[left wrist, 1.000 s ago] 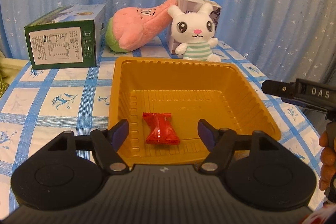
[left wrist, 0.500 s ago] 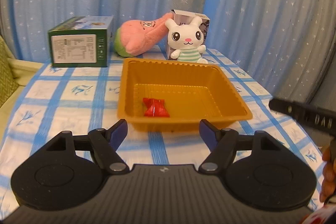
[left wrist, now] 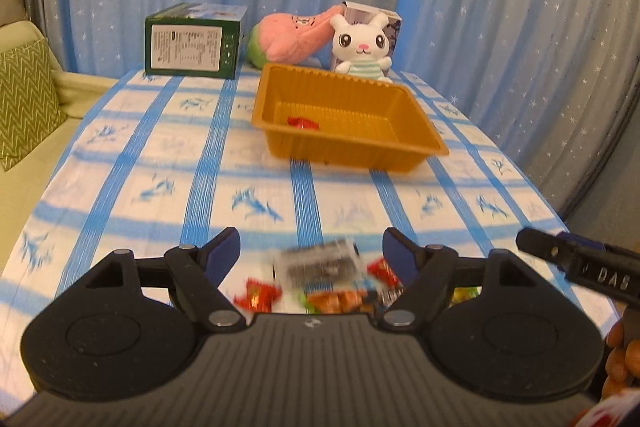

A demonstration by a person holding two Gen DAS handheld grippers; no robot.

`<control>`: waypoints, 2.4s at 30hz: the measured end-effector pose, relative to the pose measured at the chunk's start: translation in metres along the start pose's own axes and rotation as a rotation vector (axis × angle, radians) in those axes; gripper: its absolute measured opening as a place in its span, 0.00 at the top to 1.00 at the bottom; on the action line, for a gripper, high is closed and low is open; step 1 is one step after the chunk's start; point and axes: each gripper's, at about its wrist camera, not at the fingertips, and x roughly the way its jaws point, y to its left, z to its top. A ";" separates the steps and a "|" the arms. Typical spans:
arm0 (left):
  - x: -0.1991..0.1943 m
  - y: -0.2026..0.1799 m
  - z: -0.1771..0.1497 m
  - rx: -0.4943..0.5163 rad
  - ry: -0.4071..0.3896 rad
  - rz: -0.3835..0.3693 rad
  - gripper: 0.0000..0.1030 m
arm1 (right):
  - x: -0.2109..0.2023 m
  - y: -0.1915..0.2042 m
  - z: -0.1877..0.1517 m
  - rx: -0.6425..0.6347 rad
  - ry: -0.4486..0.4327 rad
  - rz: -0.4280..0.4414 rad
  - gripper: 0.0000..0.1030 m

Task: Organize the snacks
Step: 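Move both tools back over the snack pile, then grasp a small red candy with the left tool while the right tool grasps a green-wrapped candy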

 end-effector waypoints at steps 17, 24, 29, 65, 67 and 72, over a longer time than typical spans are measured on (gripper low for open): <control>-0.001 0.012 -0.026 0.047 0.038 -0.001 0.28 | -0.015 -0.001 -0.024 -0.007 0.075 -0.036 0.30; 0.026 0.024 -0.018 0.119 0.082 0.001 0.35 | 0.006 -0.001 -0.031 -0.013 0.107 -0.023 0.31; 0.050 0.035 -0.016 0.126 0.123 -0.016 0.48 | 0.033 -0.010 -0.043 0.013 0.157 -0.026 0.45; 0.077 0.039 -0.044 0.158 0.185 0.007 0.79 | 0.069 -0.014 -0.047 0.235 0.215 -0.070 0.54; 0.077 0.039 -0.044 0.157 0.185 0.008 0.79 | 0.072 -0.009 -0.047 0.191 0.212 -0.087 0.61; 0.077 0.039 -0.044 0.150 0.184 0.006 0.79 | 0.072 -0.007 -0.049 0.144 0.226 -0.113 0.78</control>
